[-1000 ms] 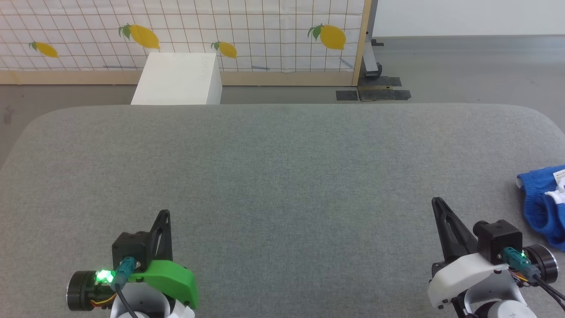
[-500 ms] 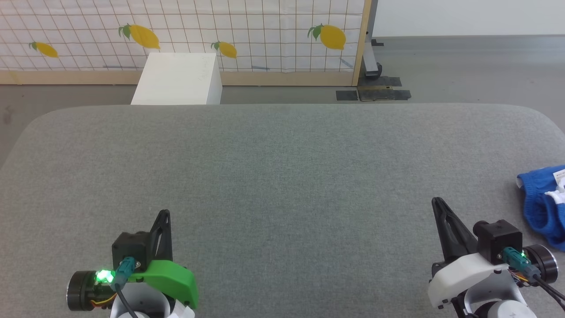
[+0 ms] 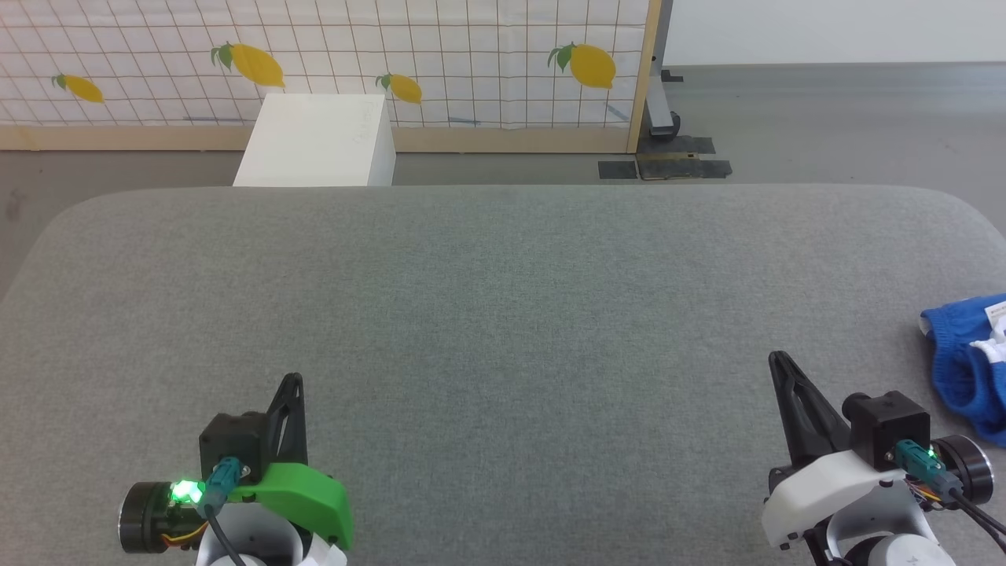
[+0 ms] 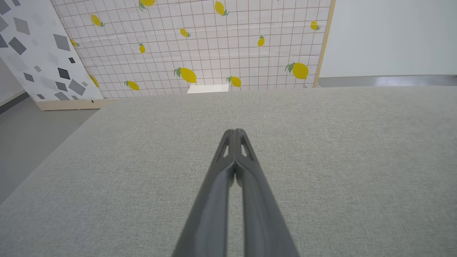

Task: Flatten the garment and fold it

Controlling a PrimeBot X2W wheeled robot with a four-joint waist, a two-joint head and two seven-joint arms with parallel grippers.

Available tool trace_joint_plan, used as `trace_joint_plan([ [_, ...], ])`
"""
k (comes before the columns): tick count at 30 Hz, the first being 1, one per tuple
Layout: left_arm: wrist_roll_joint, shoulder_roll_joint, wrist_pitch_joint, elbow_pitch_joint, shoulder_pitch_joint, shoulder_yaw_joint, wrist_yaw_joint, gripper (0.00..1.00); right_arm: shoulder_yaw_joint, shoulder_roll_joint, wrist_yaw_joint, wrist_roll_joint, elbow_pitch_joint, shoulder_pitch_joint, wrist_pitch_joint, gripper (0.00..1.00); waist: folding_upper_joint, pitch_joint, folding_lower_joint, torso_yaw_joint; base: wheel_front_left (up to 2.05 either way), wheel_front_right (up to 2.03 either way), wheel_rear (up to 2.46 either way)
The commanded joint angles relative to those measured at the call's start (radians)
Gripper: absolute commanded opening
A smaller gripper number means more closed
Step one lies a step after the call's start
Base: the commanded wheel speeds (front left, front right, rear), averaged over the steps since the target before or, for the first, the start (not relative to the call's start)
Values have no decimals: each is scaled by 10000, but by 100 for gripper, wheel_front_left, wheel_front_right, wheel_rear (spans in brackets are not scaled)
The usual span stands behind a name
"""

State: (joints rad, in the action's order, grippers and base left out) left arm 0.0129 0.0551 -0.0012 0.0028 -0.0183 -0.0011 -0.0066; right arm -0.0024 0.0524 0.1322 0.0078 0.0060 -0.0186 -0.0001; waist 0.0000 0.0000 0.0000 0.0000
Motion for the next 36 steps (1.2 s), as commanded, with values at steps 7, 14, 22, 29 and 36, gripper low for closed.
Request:
trace_joint_plan([
  [7, -129, -49, 12, -28, 183, 11, 66, 0, 24, -22, -15, -78, -60, 186, 1, 0, 0, 0, 0, 0, 0, 0, 0],
  [14, -129, -49, 12, -28, 183, 11, 66, 0, 24, -22, -15, -78, -60, 186, 1, 0, 0, 0, 0, 0, 0, 0, 0],
  [22, -129, -49, 12, -28, 183, 11, 66, 0, 24, -22, -15, -78, -60, 186, 1, 0, 0, 0, 0, 0, 0, 0, 0],
  [29, -129, -49, 12, -28, 183, 11, 66, 0, 24, -22, -15, -78, -60, 186, 1, 0, 0, 0, 0, 0, 0, 0, 0],
  [36, -129, -49, 12, -28, 183, 11, 66, 0, 24, -22, -15, -78, -60, 186, 1, 0, 0, 0, 0, 0, 0, 0, 0],
])
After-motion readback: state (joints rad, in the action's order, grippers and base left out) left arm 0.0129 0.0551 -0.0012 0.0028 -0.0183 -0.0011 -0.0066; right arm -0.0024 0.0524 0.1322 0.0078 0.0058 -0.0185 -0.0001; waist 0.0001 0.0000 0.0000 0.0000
